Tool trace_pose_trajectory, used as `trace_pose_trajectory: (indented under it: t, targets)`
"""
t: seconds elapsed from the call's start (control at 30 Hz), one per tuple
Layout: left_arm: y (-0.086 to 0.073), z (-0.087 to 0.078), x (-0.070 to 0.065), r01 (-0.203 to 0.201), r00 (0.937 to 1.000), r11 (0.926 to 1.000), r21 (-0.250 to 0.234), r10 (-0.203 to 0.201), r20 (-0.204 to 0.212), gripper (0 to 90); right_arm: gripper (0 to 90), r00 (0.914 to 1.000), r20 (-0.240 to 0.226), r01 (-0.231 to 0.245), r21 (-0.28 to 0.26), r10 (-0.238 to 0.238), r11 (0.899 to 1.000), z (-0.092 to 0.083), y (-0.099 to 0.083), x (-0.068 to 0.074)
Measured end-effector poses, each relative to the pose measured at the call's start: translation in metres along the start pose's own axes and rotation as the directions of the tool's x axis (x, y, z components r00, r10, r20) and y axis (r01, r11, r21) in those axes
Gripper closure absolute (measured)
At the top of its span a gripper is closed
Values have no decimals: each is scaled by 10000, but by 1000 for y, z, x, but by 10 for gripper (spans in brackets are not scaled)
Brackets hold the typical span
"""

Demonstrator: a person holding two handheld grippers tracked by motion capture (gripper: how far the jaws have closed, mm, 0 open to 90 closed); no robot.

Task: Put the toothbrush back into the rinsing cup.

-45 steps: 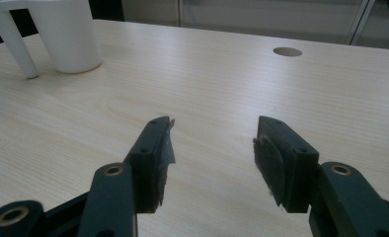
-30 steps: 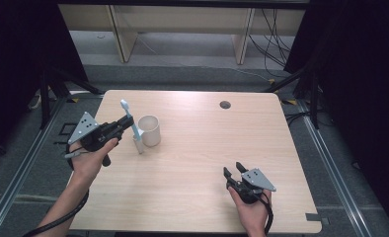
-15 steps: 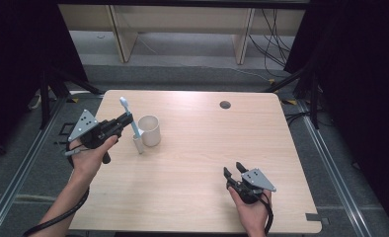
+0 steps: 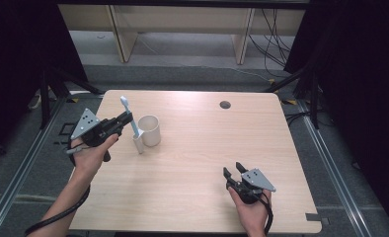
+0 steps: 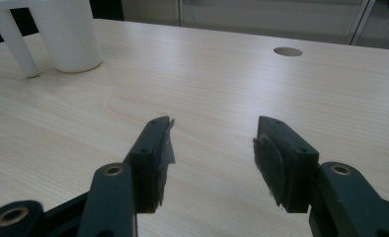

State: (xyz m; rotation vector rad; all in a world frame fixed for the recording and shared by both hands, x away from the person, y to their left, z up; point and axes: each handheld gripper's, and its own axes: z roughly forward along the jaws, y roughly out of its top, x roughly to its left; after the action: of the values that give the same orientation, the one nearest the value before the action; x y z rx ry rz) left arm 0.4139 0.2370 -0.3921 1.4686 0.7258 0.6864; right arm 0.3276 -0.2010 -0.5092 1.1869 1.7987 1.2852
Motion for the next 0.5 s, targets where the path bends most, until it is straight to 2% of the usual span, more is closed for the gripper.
trace_pose_trajectory:
  t: [0.03, 0.33, 0.37, 0.43, 0.47, 0.5]
  targets:
    - [0, 0, 1, -20, 10000, 10000, 14, 20, -30, 838, 486, 9999, 36, 117, -83, -117, 9999, 0, 0, -1]
    - [-4, 1, 5, 9, 9998, 9999, 113, -7, -218, 838, 485, 10000, 18, 80, -42, -80, 10000, 0, 0, 0]
    - [-4, 1, 6, -2, 9997, 9999, 140, 5, -225, 838, 485, 9999, -64, -131, 63, 131, 9999, 0, 0, 1]
    - [-5, 2, 6, -4, 9997, 9999, 141, 7, -232, 838, 485, 9999, -83, -105, 24, 105, 9999, 0, 0, 1]
    - [-5, 2, 6, -9, 9997, 9999, 164, 13, -237, 838, 485, 9993, -118, -340, 103, 341, 9994, 0, 0, 3]
    - [-6, 2, 6, -33, 9997, 9998, 186, 37, -244, 838, 485, 9996, -183, -231, 66, 232, 9997, 1, 0, 1]
